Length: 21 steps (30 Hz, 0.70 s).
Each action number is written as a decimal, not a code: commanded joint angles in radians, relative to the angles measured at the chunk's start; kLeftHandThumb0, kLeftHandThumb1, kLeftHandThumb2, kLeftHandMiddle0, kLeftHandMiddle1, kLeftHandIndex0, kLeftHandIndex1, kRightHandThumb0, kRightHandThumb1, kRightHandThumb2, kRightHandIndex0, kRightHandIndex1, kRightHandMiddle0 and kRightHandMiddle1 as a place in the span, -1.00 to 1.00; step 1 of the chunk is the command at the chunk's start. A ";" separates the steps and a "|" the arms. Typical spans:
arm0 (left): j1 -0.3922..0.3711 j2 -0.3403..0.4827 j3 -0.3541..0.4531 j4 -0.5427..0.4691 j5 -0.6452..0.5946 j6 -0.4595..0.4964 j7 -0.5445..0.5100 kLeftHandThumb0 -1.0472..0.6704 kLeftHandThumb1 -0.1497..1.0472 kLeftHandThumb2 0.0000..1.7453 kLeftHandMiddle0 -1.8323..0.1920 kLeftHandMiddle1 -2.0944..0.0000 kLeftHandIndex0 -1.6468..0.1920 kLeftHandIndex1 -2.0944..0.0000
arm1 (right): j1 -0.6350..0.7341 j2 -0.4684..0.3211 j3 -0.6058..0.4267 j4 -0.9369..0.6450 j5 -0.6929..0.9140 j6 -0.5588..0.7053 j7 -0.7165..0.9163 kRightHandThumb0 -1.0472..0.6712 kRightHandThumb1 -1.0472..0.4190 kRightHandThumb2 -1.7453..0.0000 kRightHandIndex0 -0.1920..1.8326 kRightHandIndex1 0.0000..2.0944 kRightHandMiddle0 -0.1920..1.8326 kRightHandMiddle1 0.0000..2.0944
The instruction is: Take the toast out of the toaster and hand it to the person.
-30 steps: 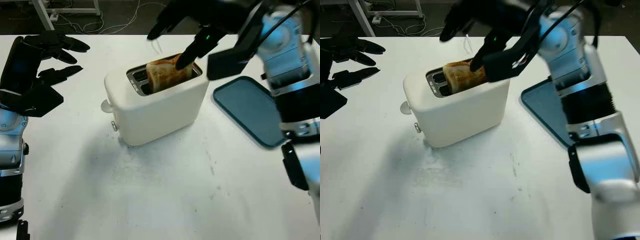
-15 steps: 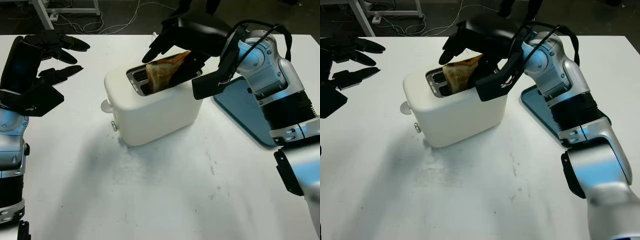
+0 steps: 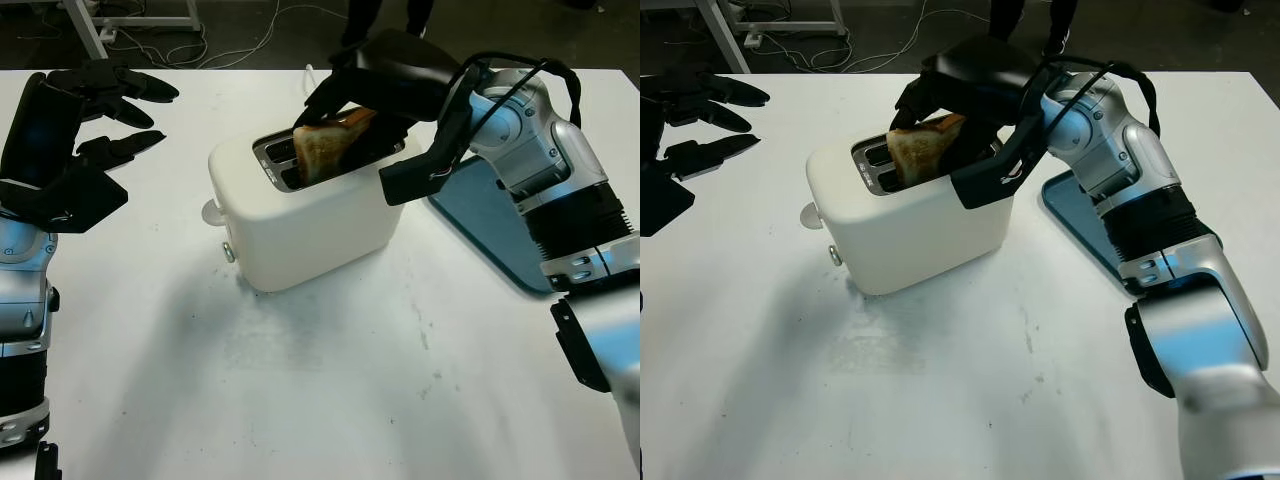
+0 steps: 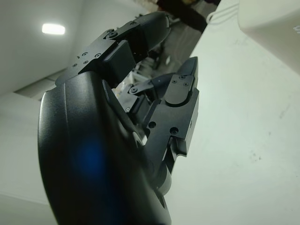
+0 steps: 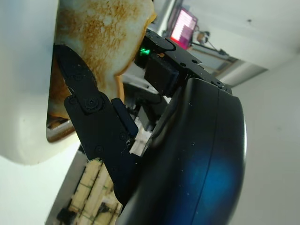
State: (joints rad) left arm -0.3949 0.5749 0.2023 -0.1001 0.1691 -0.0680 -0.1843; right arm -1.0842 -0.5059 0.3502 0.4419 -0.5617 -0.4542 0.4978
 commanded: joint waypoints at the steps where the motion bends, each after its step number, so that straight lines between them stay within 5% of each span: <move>1: -0.002 -0.005 0.002 0.003 -0.006 -0.016 0.008 0.21 0.62 -0.99 0.11 0.11 -0.04 0.49 | -0.009 -0.016 0.011 -0.033 -0.028 0.030 0.018 -0.23 -0.45 1.00 0.15 0.39 0.17 -0.13; 3: -0.002 -0.006 0.001 -0.001 -0.003 -0.012 0.009 0.21 0.62 -0.99 0.11 0.10 -0.04 0.48 | -0.007 -0.021 0.011 -0.041 -0.041 0.023 0.010 -0.22 -0.45 1.00 0.19 0.47 0.05 0.27; 8: 0.002 -0.001 0.002 -0.004 0.005 -0.011 0.011 0.21 0.62 -0.98 0.12 0.10 -0.03 0.48 | -0.002 -0.033 0.020 -0.038 -0.086 -0.008 -0.042 -0.22 -0.47 0.99 0.21 0.65 -0.01 0.52; 21: 0.005 -0.003 0.001 -0.010 0.005 0.005 0.009 0.24 0.62 -0.98 0.12 0.10 -0.02 0.48 | -0.043 -0.013 0.033 0.244 -0.255 -0.249 -0.678 -0.37 -0.82 0.88 0.33 0.67 0.06 0.67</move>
State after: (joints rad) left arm -0.3949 0.5741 0.2021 -0.1023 0.1703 -0.0677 -0.1826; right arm -1.0935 -0.5267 0.3783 0.6514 -0.7867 -0.6898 -0.1029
